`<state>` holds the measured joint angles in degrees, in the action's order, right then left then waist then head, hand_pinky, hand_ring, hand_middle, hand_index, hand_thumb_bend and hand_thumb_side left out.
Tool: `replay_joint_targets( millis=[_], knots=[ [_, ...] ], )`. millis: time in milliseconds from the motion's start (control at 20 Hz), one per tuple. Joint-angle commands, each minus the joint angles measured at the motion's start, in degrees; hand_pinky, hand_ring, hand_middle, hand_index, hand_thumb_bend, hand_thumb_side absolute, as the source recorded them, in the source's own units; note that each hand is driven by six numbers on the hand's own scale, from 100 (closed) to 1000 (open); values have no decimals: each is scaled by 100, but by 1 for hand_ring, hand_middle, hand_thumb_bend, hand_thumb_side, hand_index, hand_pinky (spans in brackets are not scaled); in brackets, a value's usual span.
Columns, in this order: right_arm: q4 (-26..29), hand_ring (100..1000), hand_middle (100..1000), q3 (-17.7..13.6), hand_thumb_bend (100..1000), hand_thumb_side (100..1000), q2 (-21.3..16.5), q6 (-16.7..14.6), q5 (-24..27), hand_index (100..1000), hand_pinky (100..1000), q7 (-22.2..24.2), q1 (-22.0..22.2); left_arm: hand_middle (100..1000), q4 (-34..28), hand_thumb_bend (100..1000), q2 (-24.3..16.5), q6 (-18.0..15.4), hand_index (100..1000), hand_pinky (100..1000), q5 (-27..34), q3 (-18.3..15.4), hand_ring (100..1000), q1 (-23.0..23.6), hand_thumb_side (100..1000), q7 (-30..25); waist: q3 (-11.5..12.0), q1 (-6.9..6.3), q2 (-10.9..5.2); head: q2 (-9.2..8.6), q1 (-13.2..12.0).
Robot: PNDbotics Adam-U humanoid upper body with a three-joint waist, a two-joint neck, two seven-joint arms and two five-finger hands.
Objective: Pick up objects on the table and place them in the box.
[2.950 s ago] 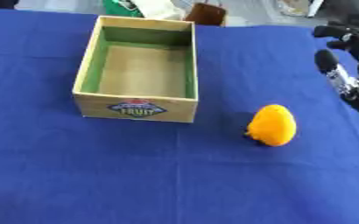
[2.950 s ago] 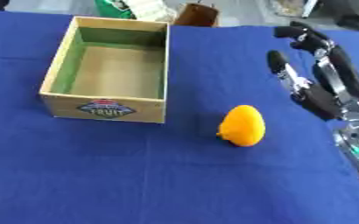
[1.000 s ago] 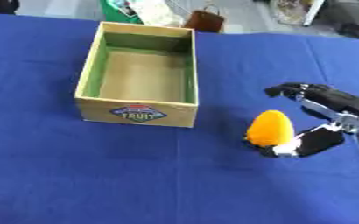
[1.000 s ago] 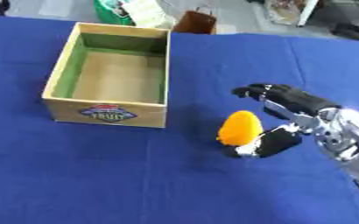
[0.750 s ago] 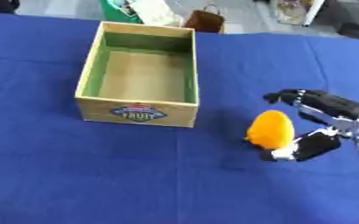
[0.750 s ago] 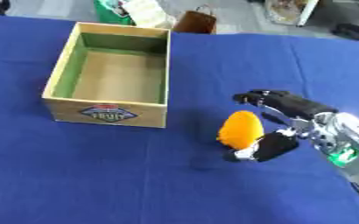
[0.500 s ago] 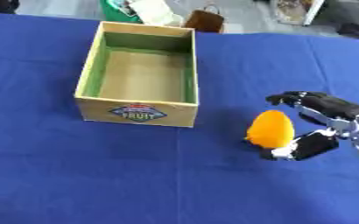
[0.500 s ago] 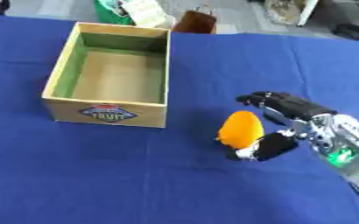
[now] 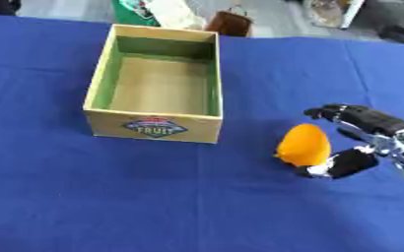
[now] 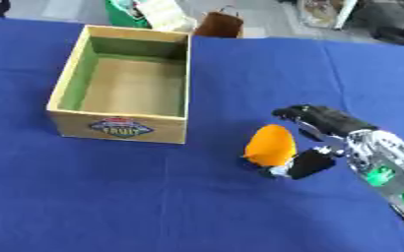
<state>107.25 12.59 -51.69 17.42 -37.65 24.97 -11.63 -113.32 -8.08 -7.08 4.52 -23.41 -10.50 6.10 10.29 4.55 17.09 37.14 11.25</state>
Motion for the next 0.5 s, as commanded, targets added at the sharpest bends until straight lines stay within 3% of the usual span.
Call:
replay_joint_targets(
  millis=[50, 300, 500],
  knots=[
    [-60, 1000, 750, -20, 502, 576, -104, -27, -46, 933, 884, 5, -91, 459, -127, 100, -82, -15, 539, 469, 33, 10, 353, -26, 789, -21, 11, -19, -86, -69, 16],
    [-125, 1000, 554, -11, 291, 559, -57, 43, 113, 780, 841, -270, -136, 459, -127, 100, -84, -20, 539, 470, 40, 4, 353, -29, 790, -9, 22, -19, -104, -80, 14],
    [-121, 967, 498, -25, 118, 519, -31, 116, 384, 668, 815, -653, -127, 459, -127, 100, -84, -14, 539, 469, 41, 1, 353, -29, 790, -5, 19, -14, -119, -85, 6]
  ],
)
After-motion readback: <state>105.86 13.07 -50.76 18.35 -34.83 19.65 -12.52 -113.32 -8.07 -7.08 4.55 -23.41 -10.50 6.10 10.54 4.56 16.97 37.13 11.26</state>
